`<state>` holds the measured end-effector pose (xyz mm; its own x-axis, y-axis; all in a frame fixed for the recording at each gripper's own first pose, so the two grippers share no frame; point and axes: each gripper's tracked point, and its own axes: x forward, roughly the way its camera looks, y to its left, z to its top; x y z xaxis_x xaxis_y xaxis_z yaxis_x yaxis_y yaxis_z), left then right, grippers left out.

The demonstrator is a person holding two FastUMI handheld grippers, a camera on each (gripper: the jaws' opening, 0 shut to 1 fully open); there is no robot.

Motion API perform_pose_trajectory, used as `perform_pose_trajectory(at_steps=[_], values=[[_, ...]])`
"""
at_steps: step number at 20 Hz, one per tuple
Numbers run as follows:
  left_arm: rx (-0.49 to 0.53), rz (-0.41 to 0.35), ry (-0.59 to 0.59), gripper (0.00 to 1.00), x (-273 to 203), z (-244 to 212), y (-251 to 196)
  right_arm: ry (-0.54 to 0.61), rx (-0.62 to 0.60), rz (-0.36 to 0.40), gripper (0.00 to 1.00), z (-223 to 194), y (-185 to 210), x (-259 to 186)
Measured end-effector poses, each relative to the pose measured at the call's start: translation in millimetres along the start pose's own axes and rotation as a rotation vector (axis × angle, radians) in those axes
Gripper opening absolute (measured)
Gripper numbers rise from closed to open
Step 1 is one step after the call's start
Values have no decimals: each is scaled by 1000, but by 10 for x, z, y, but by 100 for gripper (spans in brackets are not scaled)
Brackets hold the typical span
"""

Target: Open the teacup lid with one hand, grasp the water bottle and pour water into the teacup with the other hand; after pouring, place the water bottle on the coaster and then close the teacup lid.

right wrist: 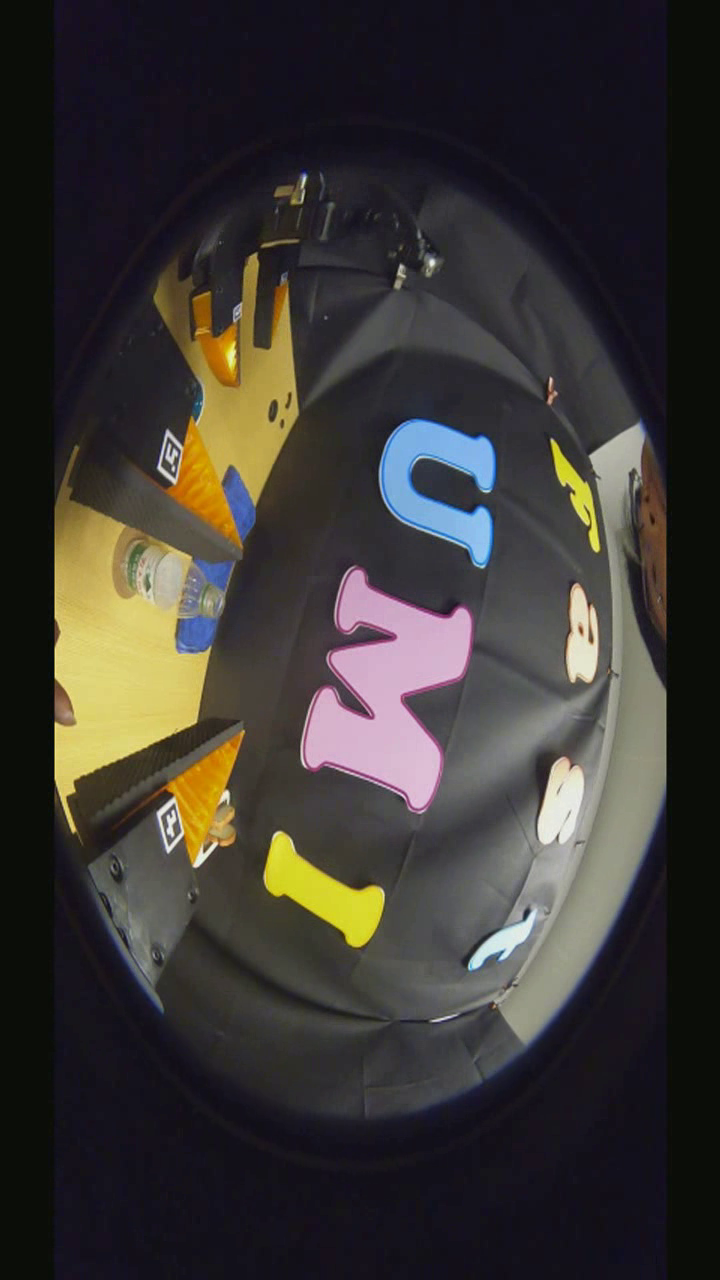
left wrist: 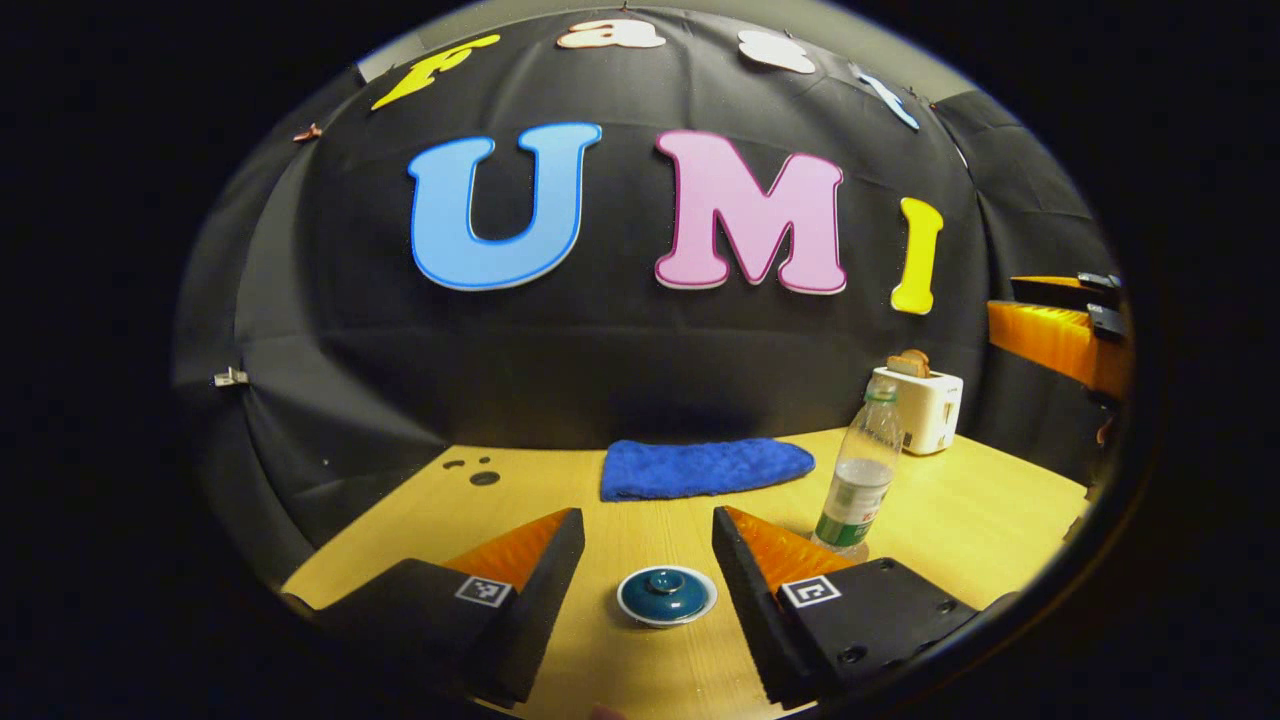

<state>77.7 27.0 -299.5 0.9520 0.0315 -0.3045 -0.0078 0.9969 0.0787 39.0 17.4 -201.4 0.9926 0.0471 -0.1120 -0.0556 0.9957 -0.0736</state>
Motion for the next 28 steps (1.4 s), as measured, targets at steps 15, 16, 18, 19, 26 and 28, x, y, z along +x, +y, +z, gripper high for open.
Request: perform_pose_trajectory(at_steps=[15,16,18,19,26,28], values=[[-7,-25,112,51,549,-760,-154,33,49,-16,96,-511,171,51],[-5,-26,110,39,544,-759,-172,35,56,-15,96,-532,174,61],[5,-19,103,35,553,-736,-171,43,67,-9,96,-577,193,88],[9,-17,102,34,562,-733,-173,45,71,-6,96,-596,204,107],[-13,-14,-7,31,360,-219,-157,81,144,36,96,-900,331,420],[-19,-4,-21,31,255,-124,-90,101,147,40,97,-1048,377,532]])
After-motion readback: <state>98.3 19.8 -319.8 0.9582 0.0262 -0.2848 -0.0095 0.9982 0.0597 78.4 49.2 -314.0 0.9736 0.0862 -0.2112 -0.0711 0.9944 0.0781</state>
